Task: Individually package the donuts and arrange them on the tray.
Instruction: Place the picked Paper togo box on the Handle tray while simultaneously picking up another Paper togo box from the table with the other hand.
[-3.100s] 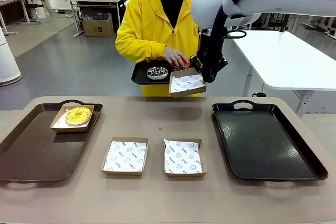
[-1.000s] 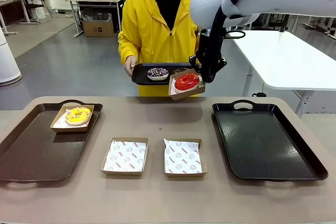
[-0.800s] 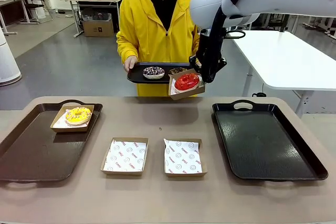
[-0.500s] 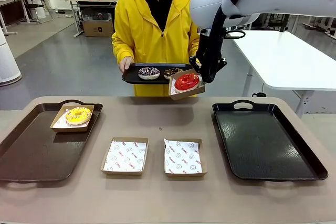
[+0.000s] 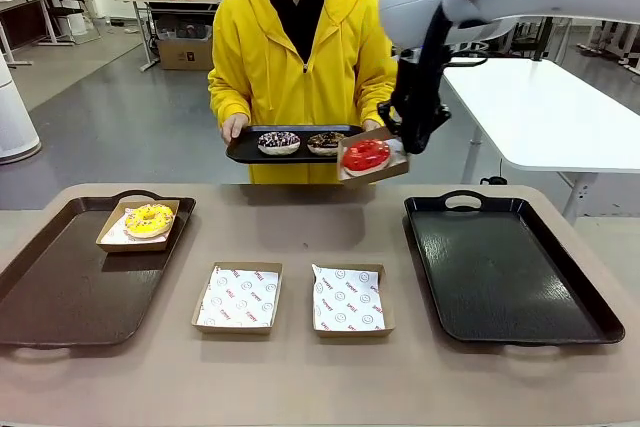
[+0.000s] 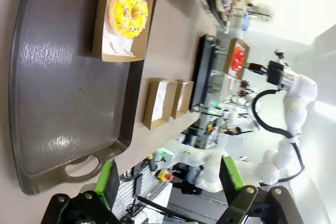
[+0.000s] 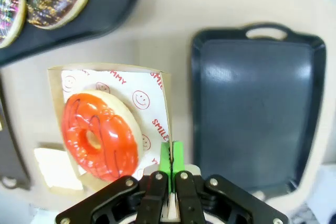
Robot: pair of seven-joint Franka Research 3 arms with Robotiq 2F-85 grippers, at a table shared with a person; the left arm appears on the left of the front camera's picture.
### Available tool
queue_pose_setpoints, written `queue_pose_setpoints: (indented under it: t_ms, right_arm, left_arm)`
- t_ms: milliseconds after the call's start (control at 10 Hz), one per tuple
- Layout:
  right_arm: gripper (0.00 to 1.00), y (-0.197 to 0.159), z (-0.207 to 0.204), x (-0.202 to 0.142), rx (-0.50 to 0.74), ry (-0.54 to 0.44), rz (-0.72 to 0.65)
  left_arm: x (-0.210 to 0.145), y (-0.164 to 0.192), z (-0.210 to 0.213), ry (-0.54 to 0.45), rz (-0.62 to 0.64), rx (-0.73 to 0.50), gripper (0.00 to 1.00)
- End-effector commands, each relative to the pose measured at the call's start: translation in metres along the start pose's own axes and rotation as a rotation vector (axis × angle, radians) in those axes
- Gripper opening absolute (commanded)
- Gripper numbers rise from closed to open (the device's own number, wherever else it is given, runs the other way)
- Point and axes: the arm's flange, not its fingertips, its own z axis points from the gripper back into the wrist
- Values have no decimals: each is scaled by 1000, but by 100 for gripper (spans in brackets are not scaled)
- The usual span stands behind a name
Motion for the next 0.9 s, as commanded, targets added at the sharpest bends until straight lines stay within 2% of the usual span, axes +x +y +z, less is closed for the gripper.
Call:
queue_pose_setpoints:
  t_ms: [0,100,400,500,800]
  right_arm:
    - [2,-50,14,-35,-94,-32,60]
    - [2,-75,20,-48,-134,-26,103]
    - [2,-146,14,-56,-97,-37,45]
    - [2,-167,4,-53,-96,-36,41]
    - [2,-198,-25,-35,-54,-45,56]
  left_arm:
    - [-20,-46,-19,41,-12,150,100]
    - [-29,-74,-34,68,-43,241,100]
    - [-47,-135,-94,123,-105,472,100]
    - [-50,-151,-121,109,-125,545,100]
    - [-58,-168,-195,72,-176,743,100]
